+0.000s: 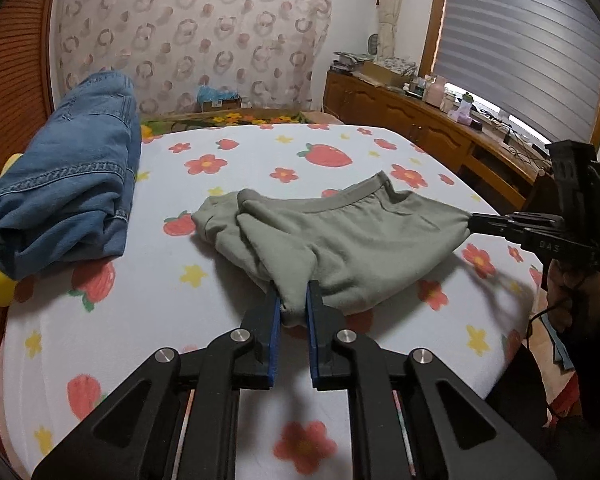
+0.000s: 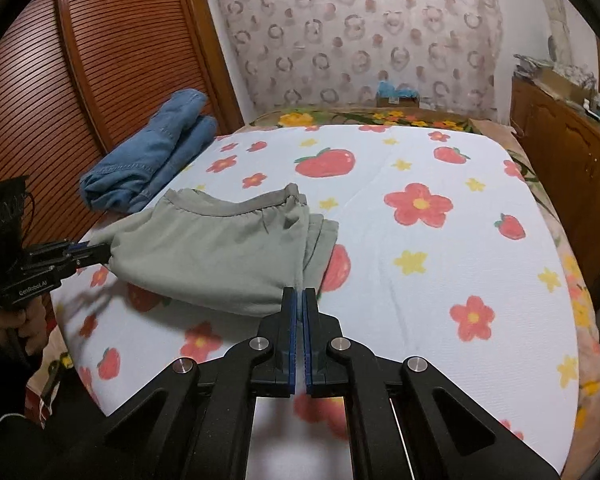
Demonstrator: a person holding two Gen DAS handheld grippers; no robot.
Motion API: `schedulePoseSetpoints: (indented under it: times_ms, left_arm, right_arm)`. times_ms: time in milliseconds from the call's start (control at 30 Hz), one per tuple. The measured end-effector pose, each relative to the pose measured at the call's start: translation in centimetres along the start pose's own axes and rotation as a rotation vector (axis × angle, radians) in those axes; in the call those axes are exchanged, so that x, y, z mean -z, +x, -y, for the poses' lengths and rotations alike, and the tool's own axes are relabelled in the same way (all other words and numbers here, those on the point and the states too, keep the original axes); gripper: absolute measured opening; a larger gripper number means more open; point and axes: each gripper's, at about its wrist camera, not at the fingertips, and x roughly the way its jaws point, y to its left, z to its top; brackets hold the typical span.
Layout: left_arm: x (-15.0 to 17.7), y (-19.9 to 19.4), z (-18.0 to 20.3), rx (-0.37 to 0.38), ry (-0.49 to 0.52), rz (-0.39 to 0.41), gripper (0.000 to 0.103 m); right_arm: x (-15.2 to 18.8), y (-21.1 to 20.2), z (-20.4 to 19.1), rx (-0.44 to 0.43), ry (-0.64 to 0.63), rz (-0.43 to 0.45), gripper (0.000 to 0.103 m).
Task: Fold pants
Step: 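Open the left gripper and withdraw it from the folded pants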
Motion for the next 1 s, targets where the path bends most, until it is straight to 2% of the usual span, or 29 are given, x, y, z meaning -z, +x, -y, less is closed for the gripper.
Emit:
schedulePoseSetpoints:
  times_ms: [267, 1000]
  left_arm:
    - [1.9, -2.4, 1.1, 0.009, -0.002, -0.005, 0.013]
    - [3.6, -2.1, 1.6, -0.015, -0.01, -0.058, 0.014]
  right_arm:
    - [1.3, -2.2, -0.7, -0.021, -0.018, 0.007, 0.002]
    - [1.8, -2.6, -2.4, 0.007, -0.043, -0.026, 0.002]
